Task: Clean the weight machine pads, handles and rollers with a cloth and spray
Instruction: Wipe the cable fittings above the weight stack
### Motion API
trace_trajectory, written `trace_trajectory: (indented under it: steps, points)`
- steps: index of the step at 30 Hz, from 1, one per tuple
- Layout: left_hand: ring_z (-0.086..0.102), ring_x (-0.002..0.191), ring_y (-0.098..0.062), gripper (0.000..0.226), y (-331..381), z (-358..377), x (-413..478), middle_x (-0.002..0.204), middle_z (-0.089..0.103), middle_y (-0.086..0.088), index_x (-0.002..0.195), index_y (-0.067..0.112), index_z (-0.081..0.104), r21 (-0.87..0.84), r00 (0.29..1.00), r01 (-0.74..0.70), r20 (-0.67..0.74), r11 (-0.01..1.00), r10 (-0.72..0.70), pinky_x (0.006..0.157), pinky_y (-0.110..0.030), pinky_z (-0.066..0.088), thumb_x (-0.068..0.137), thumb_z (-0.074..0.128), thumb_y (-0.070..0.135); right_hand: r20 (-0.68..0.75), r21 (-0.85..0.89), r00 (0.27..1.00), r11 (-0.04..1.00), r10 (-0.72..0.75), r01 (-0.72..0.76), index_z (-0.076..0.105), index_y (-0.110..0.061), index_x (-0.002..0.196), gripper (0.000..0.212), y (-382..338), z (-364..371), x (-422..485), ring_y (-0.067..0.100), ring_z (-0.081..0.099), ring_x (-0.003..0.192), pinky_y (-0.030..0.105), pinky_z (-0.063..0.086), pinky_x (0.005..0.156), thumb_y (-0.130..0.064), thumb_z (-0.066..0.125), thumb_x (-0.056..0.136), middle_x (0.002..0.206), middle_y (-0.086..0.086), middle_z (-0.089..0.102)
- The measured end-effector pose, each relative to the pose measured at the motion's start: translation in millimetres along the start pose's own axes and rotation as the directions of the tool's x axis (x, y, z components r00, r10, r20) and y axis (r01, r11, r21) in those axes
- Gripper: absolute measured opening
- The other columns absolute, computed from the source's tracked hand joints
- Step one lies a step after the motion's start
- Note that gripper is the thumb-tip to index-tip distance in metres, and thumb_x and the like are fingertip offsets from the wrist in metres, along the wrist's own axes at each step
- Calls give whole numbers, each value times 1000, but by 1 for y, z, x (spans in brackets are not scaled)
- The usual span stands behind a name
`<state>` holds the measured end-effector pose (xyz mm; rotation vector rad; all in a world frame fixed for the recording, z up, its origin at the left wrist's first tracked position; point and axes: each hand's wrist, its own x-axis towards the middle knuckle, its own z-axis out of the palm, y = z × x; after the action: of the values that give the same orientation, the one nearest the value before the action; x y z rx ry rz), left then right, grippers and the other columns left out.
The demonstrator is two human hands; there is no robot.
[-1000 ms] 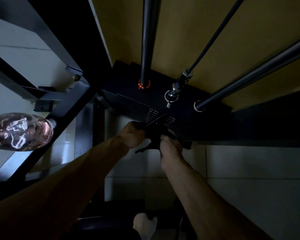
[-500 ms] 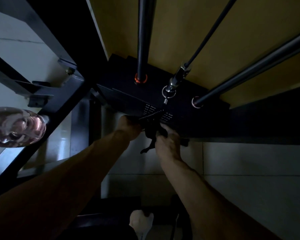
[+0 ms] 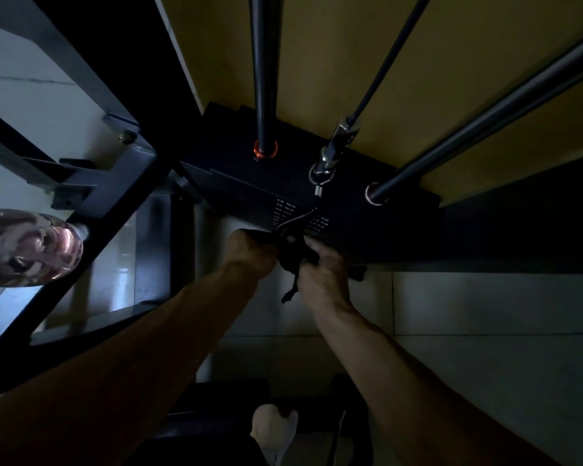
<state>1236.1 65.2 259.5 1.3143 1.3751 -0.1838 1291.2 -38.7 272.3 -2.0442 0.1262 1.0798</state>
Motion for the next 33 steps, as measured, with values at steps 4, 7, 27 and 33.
trace_trajectory:
  steps: [4,7,27,33]
  points:
    - [60,91,-24,26,-1,0,2,117,69,-23,120,-9,68,-43,1000,29,7,999,-29,67,-22,49,97,65,5,34,-78,999,996,-41,44,56,-19,145,48,-4,-4,2,7,48,128,16,35,107,2,52,101,146,-3,52]
    - [57,76,-17,23,0,-1,1,111,68,-21,118,-7,69,-24,999,34,24,999,-34,52,-12,46,100,61,5,93,-102,996,995,7,3,47,-13,152,54,-14,4,9,20,44,143,12,28,100,4,47,100,156,6,44]
    - [57,70,-10,13,3,-5,3,80,62,1,105,2,72,-68,997,59,56,996,-56,55,-16,47,97,69,11,54,-103,998,995,-12,17,52,-23,148,53,1,-8,0,13,43,142,11,30,100,4,48,102,155,-3,45]
    - [57,80,-13,22,4,-7,6,97,62,-6,119,-1,68,-82,994,54,97,995,-46,78,-27,48,101,62,12,100,-132,994,990,-35,48,48,-17,151,53,-5,-2,12,19,44,143,21,37,112,3,47,102,157,4,44]
